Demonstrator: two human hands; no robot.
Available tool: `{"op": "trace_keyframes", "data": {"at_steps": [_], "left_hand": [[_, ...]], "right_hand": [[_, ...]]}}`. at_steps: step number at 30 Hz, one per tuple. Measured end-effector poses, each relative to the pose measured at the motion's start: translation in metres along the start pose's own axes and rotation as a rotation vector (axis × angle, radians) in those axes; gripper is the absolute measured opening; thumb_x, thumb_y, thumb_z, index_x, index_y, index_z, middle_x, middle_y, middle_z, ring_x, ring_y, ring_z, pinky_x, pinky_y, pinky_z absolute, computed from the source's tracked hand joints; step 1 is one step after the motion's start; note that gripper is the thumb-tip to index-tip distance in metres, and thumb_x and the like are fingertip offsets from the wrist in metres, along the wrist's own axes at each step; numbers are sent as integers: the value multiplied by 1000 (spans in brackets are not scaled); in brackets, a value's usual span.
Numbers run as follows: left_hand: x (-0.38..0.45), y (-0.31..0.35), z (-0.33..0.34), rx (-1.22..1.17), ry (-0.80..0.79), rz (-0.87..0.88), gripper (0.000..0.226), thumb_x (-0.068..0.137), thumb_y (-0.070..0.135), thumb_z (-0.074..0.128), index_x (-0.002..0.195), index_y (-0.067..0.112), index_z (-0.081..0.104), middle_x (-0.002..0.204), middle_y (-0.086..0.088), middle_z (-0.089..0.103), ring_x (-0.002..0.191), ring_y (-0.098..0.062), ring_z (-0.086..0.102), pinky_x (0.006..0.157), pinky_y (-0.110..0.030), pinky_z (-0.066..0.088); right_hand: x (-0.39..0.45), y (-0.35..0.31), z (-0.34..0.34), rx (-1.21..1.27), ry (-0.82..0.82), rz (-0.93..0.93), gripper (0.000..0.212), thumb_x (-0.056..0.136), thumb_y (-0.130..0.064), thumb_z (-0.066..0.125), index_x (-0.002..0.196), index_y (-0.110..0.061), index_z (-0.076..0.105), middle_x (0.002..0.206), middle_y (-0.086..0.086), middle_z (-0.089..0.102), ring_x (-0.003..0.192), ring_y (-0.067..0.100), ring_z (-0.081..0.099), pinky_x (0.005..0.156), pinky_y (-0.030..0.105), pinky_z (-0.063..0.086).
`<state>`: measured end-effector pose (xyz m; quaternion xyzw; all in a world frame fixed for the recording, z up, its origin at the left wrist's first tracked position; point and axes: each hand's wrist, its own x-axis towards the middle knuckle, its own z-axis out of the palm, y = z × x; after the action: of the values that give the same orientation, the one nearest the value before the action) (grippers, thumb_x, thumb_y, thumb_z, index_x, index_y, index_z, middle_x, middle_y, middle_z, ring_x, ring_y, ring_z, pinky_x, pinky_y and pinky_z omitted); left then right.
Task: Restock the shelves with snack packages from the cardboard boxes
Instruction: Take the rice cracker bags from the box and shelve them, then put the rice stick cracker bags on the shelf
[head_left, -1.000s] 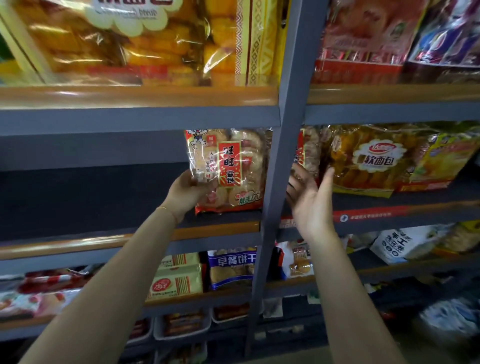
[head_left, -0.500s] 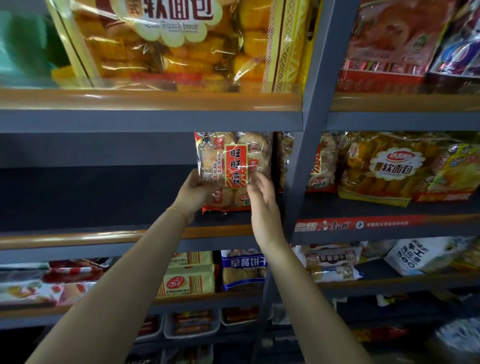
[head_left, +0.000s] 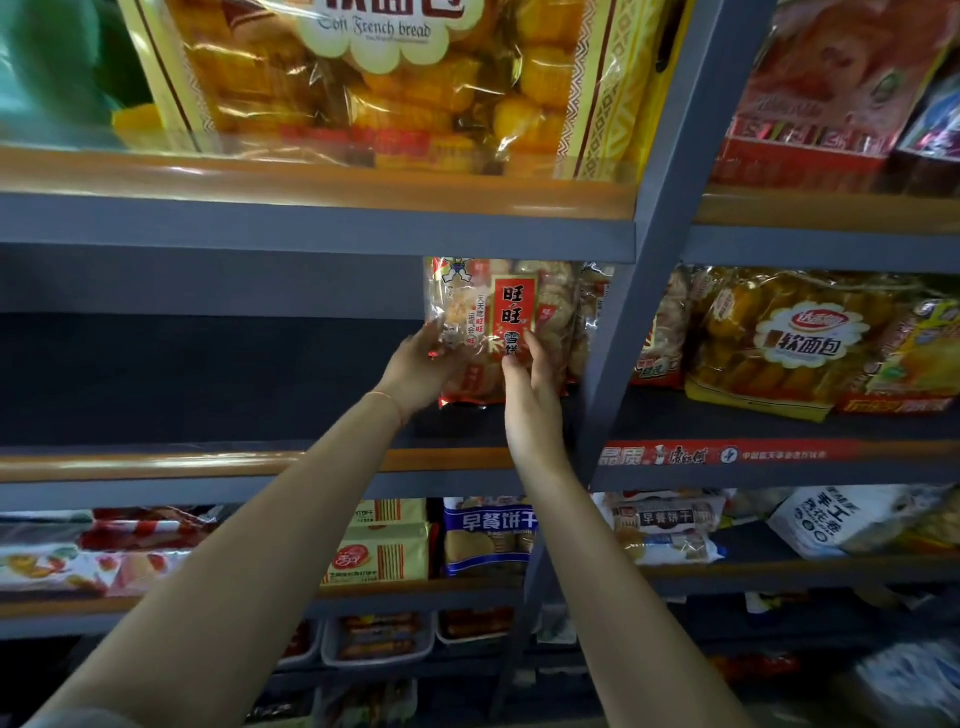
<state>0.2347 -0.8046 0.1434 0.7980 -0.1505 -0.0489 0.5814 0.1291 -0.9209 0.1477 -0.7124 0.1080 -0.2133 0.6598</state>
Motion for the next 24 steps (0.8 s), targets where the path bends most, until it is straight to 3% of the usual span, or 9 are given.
{"op": "trace_keyframes", "data": {"at_steps": [4, 9, 11, 14, 17, 19, 22, 24], "left_hand": [[0, -6, 2, -31, 123, -38, 59, 85, 47, 74, 136, 29, 51, 131, 2, 60, 112, -19, 63, 93, -44, 59], [-9, 2, -1, 9, 77, -71, 62, 90, 43, 71, 142, 22, 46, 129, 1, 61, 111, -18, 63, 94, -38, 56], [-24, 6, -14, 43, 121, -46, 57, 91, 40, 70, 140, 21, 48, 121, 5, 62, 107, -16, 63, 90, -32, 53], [-68, 6, -44, -30, 218, 18, 36, 97, 23, 65, 132, 18, 57, 107, 0, 69, 95, -18, 70, 86, -34, 59], [-123, -14, -83, -120, 296, 7, 15, 101, 9, 58, 112, 10, 68, 85, -4, 72, 71, -18, 70, 67, -28, 59], [-156, -39, -112, -125, 372, -56, 12, 100, 7, 58, 97, 9, 69, 70, 0, 70, 63, -18, 66, 62, -33, 56], [-199, -94, -165, -90, 487, -180, 13, 97, 3, 62, 86, 7, 68, 65, 3, 68, 58, -12, 65, 58, -28, 53], [-227, -132, -207, -77, 558, -260, 11, 96, 7, 66, 85, 8, 69, 66, 2, 68, 59, -13, 65, 62, -30, 53]], "right_hand": [[-1, 2, -2, -20, 7, 23, 50, 104, -34, 46, 152, -30, 35, 153, -7, 40, 135, 10, 40, 93, 18, 33], [-8, -2, -4, -162, 45, -28, 49, 100, -25, 53, 148, -28, 42, 147, -8, 45, 128, 9, 43, 95, 24, 35], [-17, 0, 2, -154, 74, -100, 48, 98, -20, 54, 145, -27, 46, 149, -8, 43, 130, 5, 41, 104, 26, 38], [-43, 11, 24, -76, 80, -219, 40, 96, -12, 54, 134, -22, 56, 142, -6, 50, 133, 8, 45, 111, 30, 39], [-72, 25, 63, 21, -5, -244, 29, 91, -12, 51, 116, -17, 64, 119, -2, 64, 113, 13, 62, 97, 34, 52], [-90, 32, 95, 34, -136, -219, 21, 90, -13, 50, 104, -16, 65, 99, -3, 69, 92, 16, 67, 82, 36, 56], [-117, 48, 158, -68, -387, -140, 18, 96, -11, 51, 90, -21, 65, 73, 4, 64, 65, 28, 61, 60, 45, 49], [-135, 63, 205, -170, -537, -120, 19, 98, -11, 51, 89, -22, 65, 66, 6, 59, 56, 23, 54, 53, 40, 41]]}}
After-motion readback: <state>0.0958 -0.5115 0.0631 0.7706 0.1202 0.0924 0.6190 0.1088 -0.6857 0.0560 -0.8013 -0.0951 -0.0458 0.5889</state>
